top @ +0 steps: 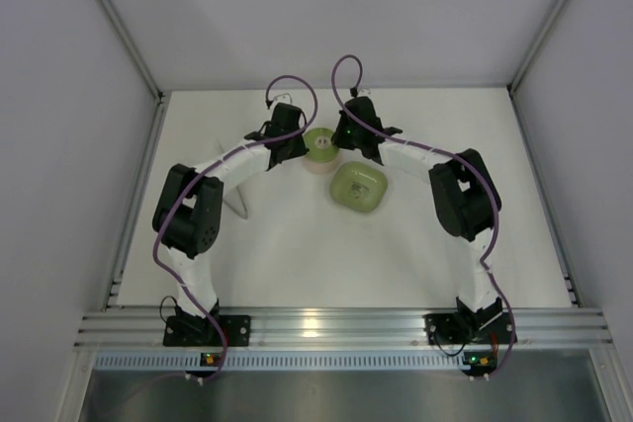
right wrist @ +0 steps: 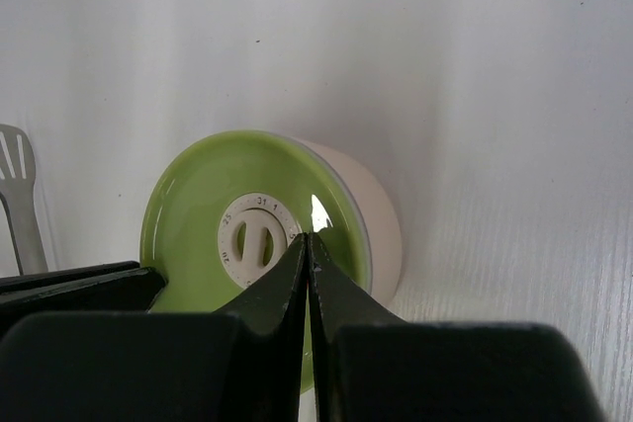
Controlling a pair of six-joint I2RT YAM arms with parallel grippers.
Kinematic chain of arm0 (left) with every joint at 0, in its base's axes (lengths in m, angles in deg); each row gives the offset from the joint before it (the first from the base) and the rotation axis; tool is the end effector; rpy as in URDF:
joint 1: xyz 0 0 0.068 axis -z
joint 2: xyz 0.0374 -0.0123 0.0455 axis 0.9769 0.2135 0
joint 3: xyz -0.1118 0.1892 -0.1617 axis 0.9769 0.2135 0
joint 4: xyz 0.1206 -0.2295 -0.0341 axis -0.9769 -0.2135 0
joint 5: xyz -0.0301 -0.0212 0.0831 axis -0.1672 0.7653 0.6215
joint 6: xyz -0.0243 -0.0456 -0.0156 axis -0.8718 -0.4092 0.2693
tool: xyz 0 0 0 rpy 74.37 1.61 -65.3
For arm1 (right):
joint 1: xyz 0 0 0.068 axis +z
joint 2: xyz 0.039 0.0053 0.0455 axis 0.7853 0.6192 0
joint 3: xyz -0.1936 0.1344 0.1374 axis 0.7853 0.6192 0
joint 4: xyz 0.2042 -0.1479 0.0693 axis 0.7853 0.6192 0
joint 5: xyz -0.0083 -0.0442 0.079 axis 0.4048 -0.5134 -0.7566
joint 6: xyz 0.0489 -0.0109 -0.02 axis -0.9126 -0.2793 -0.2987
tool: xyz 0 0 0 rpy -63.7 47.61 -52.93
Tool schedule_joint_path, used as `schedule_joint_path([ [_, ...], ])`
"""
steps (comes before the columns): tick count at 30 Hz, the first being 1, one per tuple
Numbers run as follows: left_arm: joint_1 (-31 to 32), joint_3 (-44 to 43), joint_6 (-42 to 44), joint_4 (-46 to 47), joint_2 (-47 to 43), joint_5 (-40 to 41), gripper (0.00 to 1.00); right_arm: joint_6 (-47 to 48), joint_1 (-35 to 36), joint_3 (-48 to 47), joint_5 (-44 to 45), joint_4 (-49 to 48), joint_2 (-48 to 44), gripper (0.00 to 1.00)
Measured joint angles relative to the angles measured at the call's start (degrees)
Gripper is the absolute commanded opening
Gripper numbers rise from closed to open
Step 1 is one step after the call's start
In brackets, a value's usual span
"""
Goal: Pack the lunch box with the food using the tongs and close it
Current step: Close the box lid on the packing box.
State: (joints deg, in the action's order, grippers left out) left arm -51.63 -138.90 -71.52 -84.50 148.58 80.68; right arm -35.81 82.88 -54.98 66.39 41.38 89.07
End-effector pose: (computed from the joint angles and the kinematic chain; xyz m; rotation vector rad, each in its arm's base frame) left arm 0.3934 -0.1849 0.2108 -0.2363 2.3064 -0.3106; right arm 0.4151 0.2481 0.2002 0.0936 2.2312 0.5723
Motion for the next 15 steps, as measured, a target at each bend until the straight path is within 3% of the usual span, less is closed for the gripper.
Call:
schedule_joint_path([
  [5,0.0,-0.5,0.1,-1.5,0.0,0.0,0.41,0.1,0.0,0.0,0.0,0.7,-0.3,0.01],
  [15,0.1,-2.8,0.6,-7.2,0.0,-0.9,0.53,1.1,0.0,-0.4,-0.2,3.4,-1.1,0.06],
])
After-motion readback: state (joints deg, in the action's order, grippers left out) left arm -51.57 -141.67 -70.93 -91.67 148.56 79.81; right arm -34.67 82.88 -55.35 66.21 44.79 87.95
